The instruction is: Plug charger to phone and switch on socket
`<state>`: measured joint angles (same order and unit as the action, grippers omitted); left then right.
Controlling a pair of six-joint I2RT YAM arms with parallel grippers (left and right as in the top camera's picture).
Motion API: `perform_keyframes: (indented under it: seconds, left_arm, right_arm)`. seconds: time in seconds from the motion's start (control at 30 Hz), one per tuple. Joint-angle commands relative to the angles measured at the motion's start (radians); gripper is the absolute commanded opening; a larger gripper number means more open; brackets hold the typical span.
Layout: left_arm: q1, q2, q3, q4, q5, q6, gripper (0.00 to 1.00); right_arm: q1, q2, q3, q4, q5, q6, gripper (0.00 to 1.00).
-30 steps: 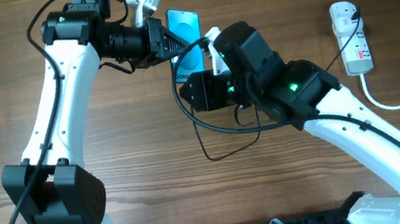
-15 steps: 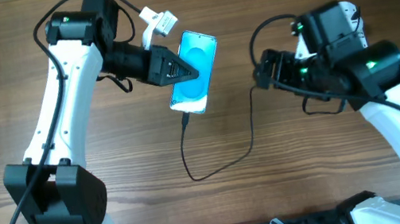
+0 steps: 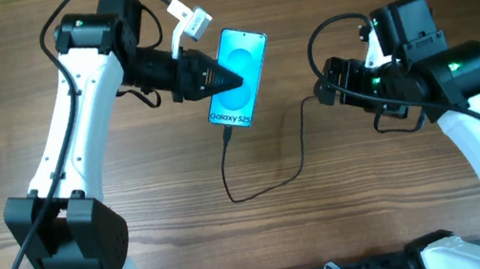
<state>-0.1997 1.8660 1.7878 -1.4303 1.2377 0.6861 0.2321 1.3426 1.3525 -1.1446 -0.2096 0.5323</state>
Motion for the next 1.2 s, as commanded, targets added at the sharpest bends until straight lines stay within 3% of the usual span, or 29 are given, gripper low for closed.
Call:
perform_keyframes:
  seconds: [0.0,0.1,0.2,0.37,0.53,0.67,1.17]
  left_arm:
    - [-0.001,0.000,0.005,0.136,-0.117,-0.305,0.04]
    - [-0.003,0.029,0.005,0.239,-0.343,-0.630,0.04]
    - [-0.018,0.063,-0.011,0.274,-0.421,-0.732,0.04]
    - [-0.080,0.103,-0.146,0.482,-0.521,-0.932,0.04]
    - [-0.131,0.119,-0.242,0.614,-0.539,-0.977,0.04]
    - [-0.135,0.136,-0.303,0.695,-0.652,-1.062,0.04]
    - [-0.189,0.275,-0.317,0.836,-0.681,-1.061,0.09]
  right_arm:
    - [0.000,0.009,0.014,0.003,-0.021,-0.011,1.00]
    - [0.000,0.010,0.014,0.006,-0.021,-0.009,1.00]
    - [0.000,0.010,0.014,0.007,-0.021,-0.009,1.00]
    - [0.000,0.010,0.014,0.007,-0.021,-0.010,1.00]
    - [0.000,0.010,0.014,0.014,-0.021,-0.010,1.00]
    - [0.000,0.010,0.014,0.014,-0.021,-0.009,1.00]
    - [0.000,0.010,0.013,0.014,-0.021,-0.009,1.00]
